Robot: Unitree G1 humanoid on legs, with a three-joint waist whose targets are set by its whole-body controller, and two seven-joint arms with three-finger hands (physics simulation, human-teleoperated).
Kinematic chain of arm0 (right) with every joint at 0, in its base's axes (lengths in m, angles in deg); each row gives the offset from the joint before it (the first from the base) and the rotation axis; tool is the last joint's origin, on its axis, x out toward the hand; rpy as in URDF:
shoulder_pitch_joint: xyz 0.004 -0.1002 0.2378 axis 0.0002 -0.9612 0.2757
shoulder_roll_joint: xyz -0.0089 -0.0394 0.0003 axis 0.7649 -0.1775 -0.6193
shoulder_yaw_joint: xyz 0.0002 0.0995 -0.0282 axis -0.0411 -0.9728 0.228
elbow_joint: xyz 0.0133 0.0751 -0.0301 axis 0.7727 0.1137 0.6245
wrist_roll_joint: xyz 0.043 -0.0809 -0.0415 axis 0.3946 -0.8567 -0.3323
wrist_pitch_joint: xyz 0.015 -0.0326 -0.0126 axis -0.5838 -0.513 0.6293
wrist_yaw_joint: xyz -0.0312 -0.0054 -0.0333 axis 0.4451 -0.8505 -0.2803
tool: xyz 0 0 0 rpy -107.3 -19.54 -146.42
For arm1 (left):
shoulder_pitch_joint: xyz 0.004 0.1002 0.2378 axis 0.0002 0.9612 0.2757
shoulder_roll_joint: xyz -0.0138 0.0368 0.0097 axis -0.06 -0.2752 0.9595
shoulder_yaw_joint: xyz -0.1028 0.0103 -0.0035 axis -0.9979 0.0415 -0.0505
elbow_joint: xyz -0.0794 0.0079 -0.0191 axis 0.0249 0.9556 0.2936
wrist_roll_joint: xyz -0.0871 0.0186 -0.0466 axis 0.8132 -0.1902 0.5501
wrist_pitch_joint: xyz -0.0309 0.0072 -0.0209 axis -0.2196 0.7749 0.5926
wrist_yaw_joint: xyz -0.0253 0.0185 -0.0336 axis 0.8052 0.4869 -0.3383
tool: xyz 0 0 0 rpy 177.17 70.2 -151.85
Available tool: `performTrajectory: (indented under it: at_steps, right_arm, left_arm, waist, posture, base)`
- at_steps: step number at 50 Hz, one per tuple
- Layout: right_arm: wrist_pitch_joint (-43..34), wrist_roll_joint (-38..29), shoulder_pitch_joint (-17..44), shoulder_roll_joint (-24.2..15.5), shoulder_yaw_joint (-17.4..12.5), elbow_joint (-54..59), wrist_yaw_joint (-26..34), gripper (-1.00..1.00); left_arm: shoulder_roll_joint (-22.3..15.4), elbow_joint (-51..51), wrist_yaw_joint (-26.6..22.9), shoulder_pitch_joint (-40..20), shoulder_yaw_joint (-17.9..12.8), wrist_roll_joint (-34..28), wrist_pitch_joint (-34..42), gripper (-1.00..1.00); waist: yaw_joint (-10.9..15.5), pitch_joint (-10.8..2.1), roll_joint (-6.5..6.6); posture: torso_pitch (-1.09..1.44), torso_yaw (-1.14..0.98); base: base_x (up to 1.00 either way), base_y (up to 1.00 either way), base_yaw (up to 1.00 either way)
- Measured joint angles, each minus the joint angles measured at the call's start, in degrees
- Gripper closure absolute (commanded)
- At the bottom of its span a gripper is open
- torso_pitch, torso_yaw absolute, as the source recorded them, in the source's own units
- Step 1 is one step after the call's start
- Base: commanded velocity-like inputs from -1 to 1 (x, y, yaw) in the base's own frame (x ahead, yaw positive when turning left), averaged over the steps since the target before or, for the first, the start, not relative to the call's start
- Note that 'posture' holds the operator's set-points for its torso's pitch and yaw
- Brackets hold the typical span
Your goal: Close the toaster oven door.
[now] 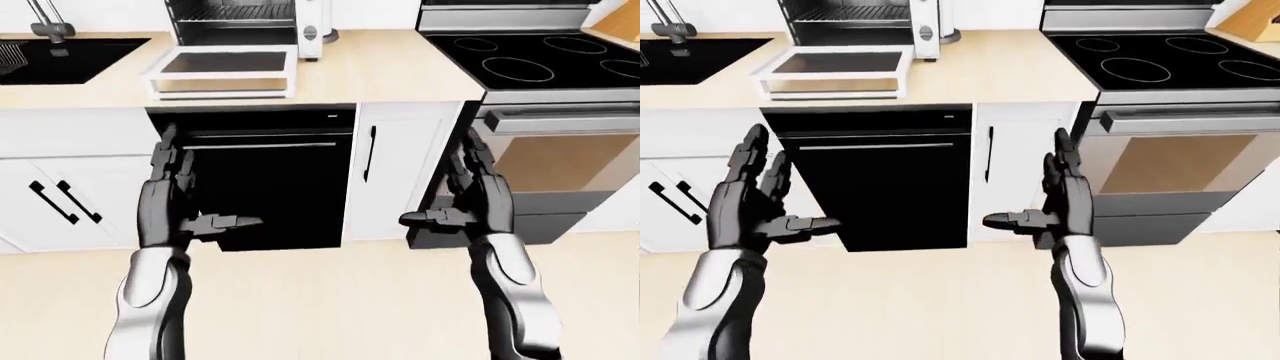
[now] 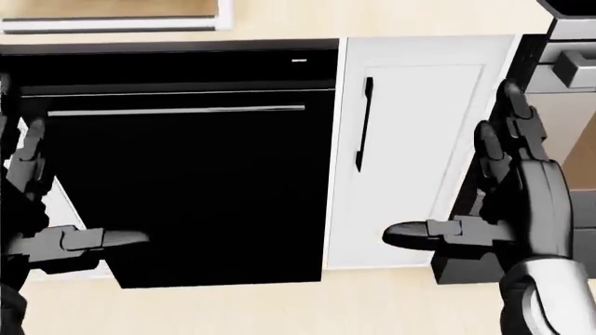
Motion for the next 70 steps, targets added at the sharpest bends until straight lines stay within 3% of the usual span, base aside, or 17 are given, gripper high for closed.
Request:
performTrajectory:
  at_steps: [9, 18, 25, 30, 34, 40, 45, 47, 50, 52, 54, 56, 58, 59, 62, 70]
  right_arm:
    - [-7.2, 4.3, 5.3, -4.2, -3.3, -1.3, -2.0, -1.00]
    - [-9.0, 7.4, 10.3, -8.9, -6.2, 0.7, -2.9, -1.00]
    - [-9.2, 7.4, 11.2, -10.7, -6.7, 1.1, -2.8, -1.00]
    - [-9.3, 7.7, 12.0, -11.8, -7.5, 2.0, -2.9, -1.00]
    - [-9.0, 7.3, 12.4, -12.5, -8.0, 1.6, -3.3, -1.00]
    - [-9.5, 7.9, 12.9, -12.5, -6.9, 0.8, -2.8, -1.00]
    - [-9.7, 8.1, 13.3, -12.9, -7.5, 0.4, -2.9, -1.00]
    - [-9.7, 8.0, 13.1, -13.2, -8.0, 0.1, -3.1, -1.00]
    - [-10.2, 7.7, 12.3, -13.0, -8.3, 1.0, -3.3, -1.00]
    - [-10.5, 7.7, 12.7, -13.1, -8.3, 1.0, -3.3, -1.00]
    - [-10.1, 7.7, 12.8, -13.1, -8.2, 0.4, -3.2, -1.00]
    - [-9.7, 7.7, 12.7, -13.1, -8.3, 0.0, -3.2, -1.00]
    - [-9.8, 7.7, 13.0, -13.0, -8.1, -0.1, -3.1, -1.00]
    - [-9.8, 7.8, 12.8, -12.5, -7.7, -0.3, -3.1, -1.00]
    - [-10.6, 8.2, 12.1, -12.1, -6.5, 0.3, -2.6, -1.00]
    - [-10.0, 7.9, 12.7, -12.7, -7.6, -0.8, -2.7, -1.00]
  left_arm:
    - [-5.7, -1.8, 2.1, -4.0, -6.8, 4.9, 6.0, -1.00]
    - [-10.0, -3.1, 4.3, -6.3, -10.5, 9.0, 9.2, -1.00]
    - [-13.8, -3.3, 5.4, -7.8, -13.7, 11.6, 11.0, -1.00]
    - [-15.2, -3.4, 5.7, -8.2, -14.3, 13.2, 12.2, -1.00]
    - [-15.6, -3.9, 5.8, -8.4, -14.3, 14.0, 11.8, -1.00]
    - [-15.8, -2.6, 6.6, -7.9, -15.0, 13.9, 11.9, -1.00]
    - [-16.1, -3.2, 6.5, -8.3, -14.8, 14.0, 11.5, -1.00]
    - [-15.5, -3.4, 6.3, -8.0, -14.3, 14.1, 11.2, -1.00]
    - [-15.2, -2.5, 5.9, -7.6, -13.5, 14.4, 11.7, -1.00]
    - [-15.4, -2.3, 5.9, -7.7, -13.8, 14.4, 11.7, -1.00]
    - [-15.4, -2.9, 6.0, -7.8, -14.2, 14.2, 11.4, -1.00]
    - [-15.4, -3.7, 6.0, -7.8, -14.2, 14.2, 11.1, -1.00]
    - [-15.6, -4.0, 6.0, -8.0, -14.2, 14.3, 11.0, -1.00]
    - [-15.7, -3.7, 6.0, -7.9, -14.5, 14.2, 10.9, -1.00]
    - [-15.5, -2.9, 6.3, -7.2, -15.1, 14.0, 11.7, -1.00]
    - [-15.8, -3.8, 6.3, -7.7, -15.2, 14.3, 11.9, -1.00]
  waist:
    - [0.0, 1.13, 0.26]
    - [0.0, 1.58, 0.23]
    - [-0.1, 1.89, 0.58]
    - [-0.5, 1.59, 1.83]
    - [-0.7, 2.17, 3.33]
    - [-0.5, 2.25, 1.91]
    - [-0.4, 2.40, -1.81]
    - [-1.1, 2.68, -0.97]
    - [-1.0, 2.11, -1.79]
    - [-0.8, 1.89, -1.21]
    - [-0.9, 2.34, 0.24]
    - [-1.1, 2.59, 2.22]
    - [-1.0, 1.93, 5.06]
    - [-0.6, 2.35, 4.29]
    - [-0.1, 2.50, 4.10]
    - [0.1, 2.44, -0.54]
  posture:
    - [0.00, 0.00]
    - [0.00, 0.00]
    - [0.00, 0.00]
    - [0.00, 0.00]
    - [0.00, 0.00]
    - [0.00, 0.00]
    - [0.00, 0.00]
    - [0.00, 0.00]
    - [0.00, 0.00]
    - [0.00, 0.00]
    - [0.00, 0.00]
    - [0.00, 0.00]
    - [0.00, 0.00]
    - [0.00, 0.00]
    - [0.00, 0.00]
    - [0.00, 0.00]
  base:
    - [0.00, 0.00, 0.00]
    - [0.00, 0.00, 0.00]
    - [0.00, 0.03, 0.00]
    - [0.01, 0.14, 0.00]
    - [0.06, 0.19, 0.00]
    - [0.08, 0.21, 0.00]
    - [0.08, 0.22, 0.00]
    - [0.09, 0.22, 0.00]
    - [0.08, 0.21, 0.00]
    - [0.09, 0.22, 0.00]
    - [0.09, 0.21, 0.00]
    - [0.10, 0.20, 0.00]
    - [0.09, 0.21, 0.00]
    - [0.09, 0.20, 0.00]
    - [0.11, 0.19, 0.00]
    - [0.14, 0.12, 0.00]
